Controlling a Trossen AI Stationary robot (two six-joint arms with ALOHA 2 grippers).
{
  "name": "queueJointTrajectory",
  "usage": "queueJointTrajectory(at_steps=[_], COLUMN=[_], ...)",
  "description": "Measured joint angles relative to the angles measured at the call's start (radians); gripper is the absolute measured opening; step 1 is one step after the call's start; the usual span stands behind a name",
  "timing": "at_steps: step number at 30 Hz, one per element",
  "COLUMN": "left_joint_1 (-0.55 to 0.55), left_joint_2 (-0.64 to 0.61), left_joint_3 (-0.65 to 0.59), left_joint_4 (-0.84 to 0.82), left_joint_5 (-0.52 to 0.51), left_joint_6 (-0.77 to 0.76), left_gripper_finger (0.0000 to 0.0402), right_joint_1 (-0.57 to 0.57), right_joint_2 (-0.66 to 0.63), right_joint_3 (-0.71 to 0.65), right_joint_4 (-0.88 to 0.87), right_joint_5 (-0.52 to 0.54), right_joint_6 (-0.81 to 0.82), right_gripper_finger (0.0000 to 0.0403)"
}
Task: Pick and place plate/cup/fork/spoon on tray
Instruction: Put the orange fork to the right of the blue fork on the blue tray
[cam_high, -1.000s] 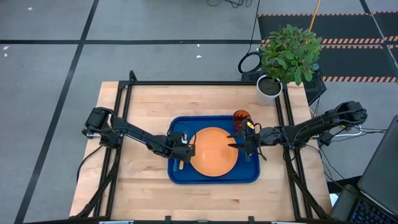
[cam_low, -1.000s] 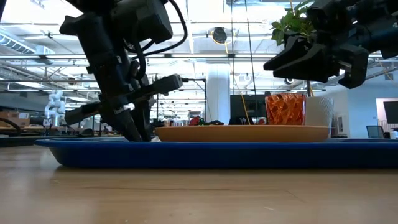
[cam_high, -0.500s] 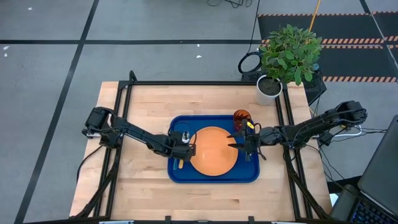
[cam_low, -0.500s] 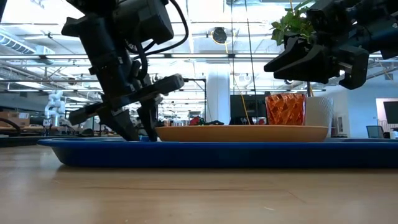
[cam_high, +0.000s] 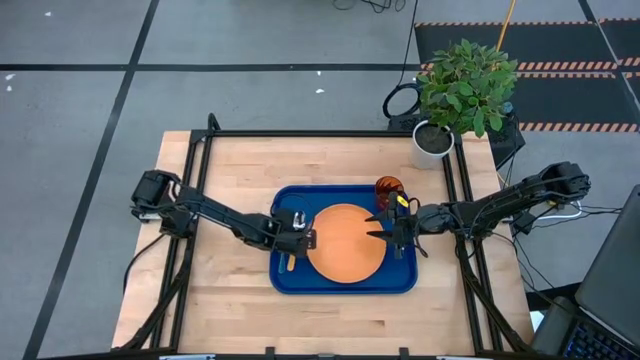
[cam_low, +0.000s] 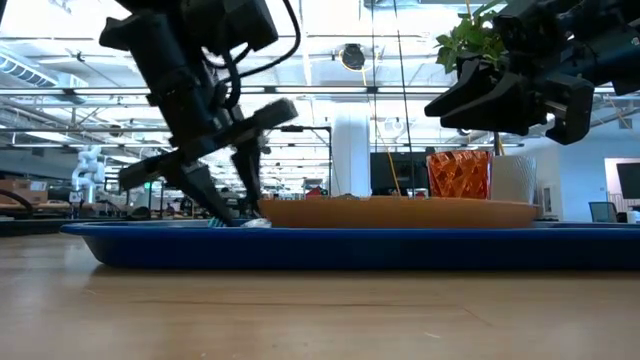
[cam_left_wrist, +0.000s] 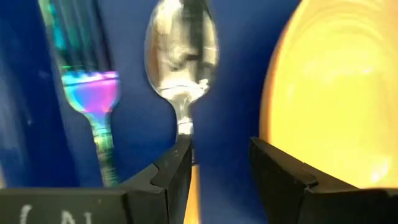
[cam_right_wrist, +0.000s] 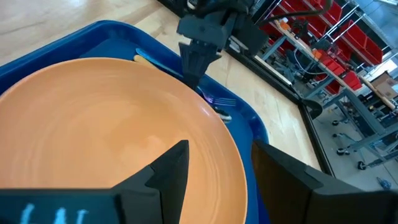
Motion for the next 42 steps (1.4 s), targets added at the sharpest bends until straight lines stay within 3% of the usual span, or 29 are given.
queueJointTrajectory(at_steps=[14,20,24,30,35,38,42], left_joint_1=[0.008,0.042,0.054,0.035,0.034,0.049,0.092], left_joint_2=[-0.055,-0.096,-0.163,-0.283,-0.358,-0.389,-0.438], left_joint_3=[0.000,0.000,0.001,0.000,0.001,0.001,0.001], left_joint_4=[-0.049,-0.025,0.027,0.216,0.404,0.426,0.432], left_joint_5=[-0.040,-0.071,-0.155,-0.338,-0.372,-0.374,-0.352], left_joint_6=[0.116,0.313,0.544,1.139,1.567,1.718,1.837], left_gripper_finger=[0.0161,0.0161,0.0161,0.0161,0.0161,0.0161,0.0161], right_joint_1=[0.000,0.000,0.000,0.000,-0.018,-0.046,-0.100], right_joint_2=[0.000,0.000,0.000,0.030,0.074,0.114,0.195], right_joint_3=[0.000,0.000,-0.001,0.000,0.028,0.101,0.263], right_joint_4=[-0.020,0.010,0.074,0.149,0.188,0.115,-0.106], right_joint_5=[0.000,0.000,-0.008,-0.048,0.002,0.035,0.035], right_joint_6=[0.134,0.179,0.232,0.282,0.304,0.285,0.287], right_gripper_finger=[0.0169,0.0169,0.0169,0.0169,0.0169,0.0169,0.0169])
